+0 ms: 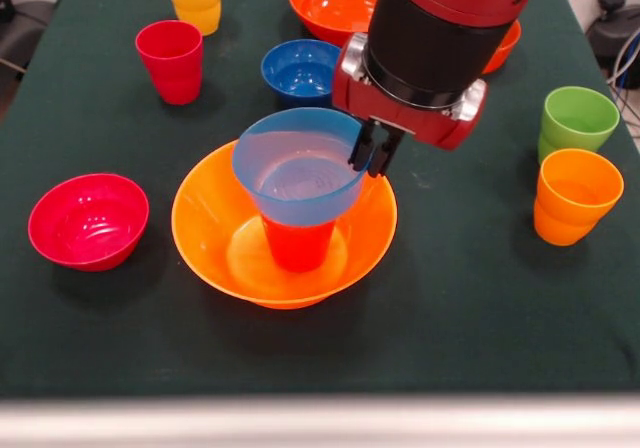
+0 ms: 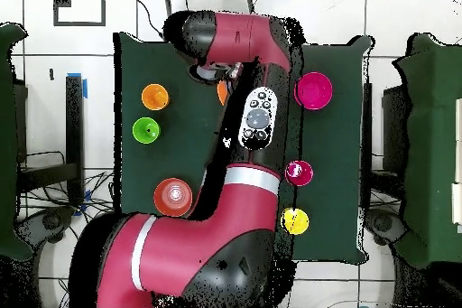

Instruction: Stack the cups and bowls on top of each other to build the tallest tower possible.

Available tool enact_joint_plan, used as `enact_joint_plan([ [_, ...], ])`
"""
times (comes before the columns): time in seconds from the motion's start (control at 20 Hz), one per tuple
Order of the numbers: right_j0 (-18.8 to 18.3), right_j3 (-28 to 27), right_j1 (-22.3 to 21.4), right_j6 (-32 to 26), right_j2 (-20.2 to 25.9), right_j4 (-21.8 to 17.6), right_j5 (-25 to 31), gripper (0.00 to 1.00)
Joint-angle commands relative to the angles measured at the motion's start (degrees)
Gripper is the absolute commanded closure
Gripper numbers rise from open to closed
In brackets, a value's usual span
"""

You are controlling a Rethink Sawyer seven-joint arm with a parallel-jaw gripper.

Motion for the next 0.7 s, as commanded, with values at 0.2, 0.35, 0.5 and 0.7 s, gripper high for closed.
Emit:
enact_joint_plan([
  [0.2, 0.4, -0.1, -0.1, 10.4, 1.0, 1.3, 5.6, 1.0],
  [0.35, 0.2, 1.3, -1.0, 8.8, 0.7, 1.2, 5.2, 1.0],
  [0.5, 0.2, 2.1, -1.1, 8.6, 0.6, 1.5, 4.6, 1.0],
  [0.7, 0.0, 1.1, -0.7, 8.4, 0.5, 1.8, 5.1, 1.0],
])
